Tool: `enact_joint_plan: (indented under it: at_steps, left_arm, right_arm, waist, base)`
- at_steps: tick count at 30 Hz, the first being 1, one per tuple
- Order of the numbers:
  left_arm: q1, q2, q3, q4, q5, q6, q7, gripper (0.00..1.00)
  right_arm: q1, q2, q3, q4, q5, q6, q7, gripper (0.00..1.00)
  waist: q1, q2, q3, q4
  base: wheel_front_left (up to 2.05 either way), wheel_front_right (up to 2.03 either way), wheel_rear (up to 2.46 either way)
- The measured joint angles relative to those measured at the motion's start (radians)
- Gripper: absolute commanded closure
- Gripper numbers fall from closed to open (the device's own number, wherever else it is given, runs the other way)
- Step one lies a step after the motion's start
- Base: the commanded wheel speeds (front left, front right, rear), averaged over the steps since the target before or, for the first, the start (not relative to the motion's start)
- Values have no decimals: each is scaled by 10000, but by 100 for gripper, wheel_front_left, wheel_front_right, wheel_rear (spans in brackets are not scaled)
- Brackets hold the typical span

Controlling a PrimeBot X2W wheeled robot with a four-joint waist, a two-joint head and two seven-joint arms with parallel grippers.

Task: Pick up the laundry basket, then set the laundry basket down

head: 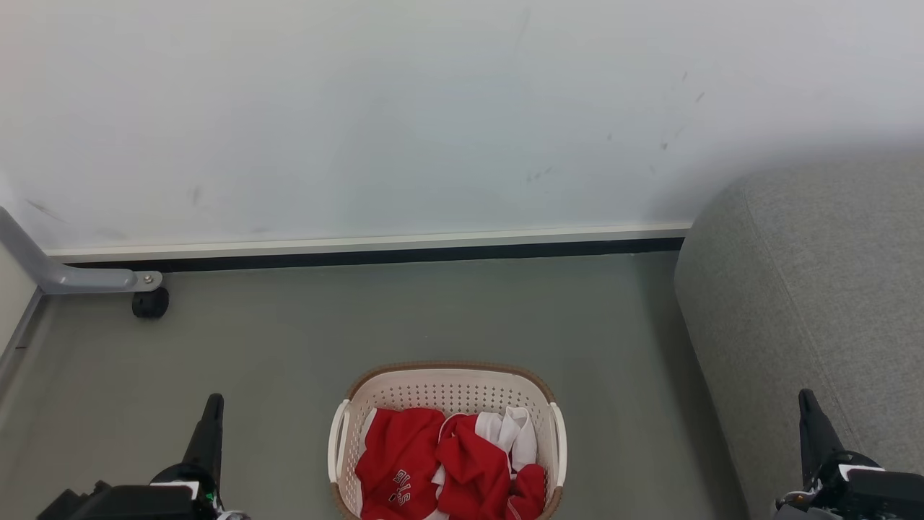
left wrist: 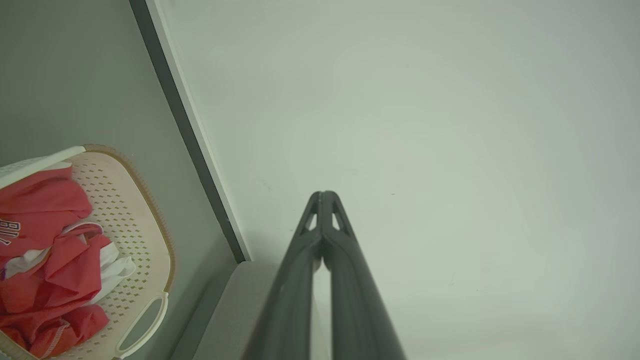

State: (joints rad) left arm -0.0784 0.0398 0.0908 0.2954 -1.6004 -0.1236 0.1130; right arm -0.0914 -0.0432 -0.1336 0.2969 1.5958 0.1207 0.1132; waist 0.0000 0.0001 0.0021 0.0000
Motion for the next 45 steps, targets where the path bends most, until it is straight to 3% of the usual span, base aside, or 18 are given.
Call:
enact_joint_plan:
  at_steps: [14, 15, 16, 17, 29, 45]
  left_arm:
    - [0, 0, 0, 0, 0, 0, 0, 100]
    - [27, -13, -8, 59, 0, 6, 0, 0]
    - [86, -35, -17, 161, 0, 13, 0, 100]
    - [180, -71, -23, 261, 0, 15, -2, 0]
    - [376, -107, -397, 311, 157, 19, -370, 0]
    - [370, -92, -897, 69, 1898, 546, -988, 0]
  right_arm:
    - [0, 0, 0, 0, 0, 0, 0, 100]
    - [22, 12, 8, 58, -4, -4, -2, 0]
    - [71, 36, 13, 157, -4, -6, -2, 100]
    - [151, 73, 25, 270, -6, -8, -2, 0]
    - [345, 136, 395, 337, -403, -67, -368, 0]
    - [236, -10, 1129, 186, -2326, -550, -978, 0]
  waist:
    - [0, -1, 0, 0]
    - [0, 0, 0, 0]
    - [0, 0, 0, 0]
    - [0, 0, 0, -1]
    - [0, 0, 1, 6]
    - [0, 0, 33, 17]
  base:
    - [0, 0, 0]
    - [0, 0, 0]
    - [0, 0, 0]
    - [0, 0, 0]
    - [0, 0, 0]
    - [0, 0, 0]
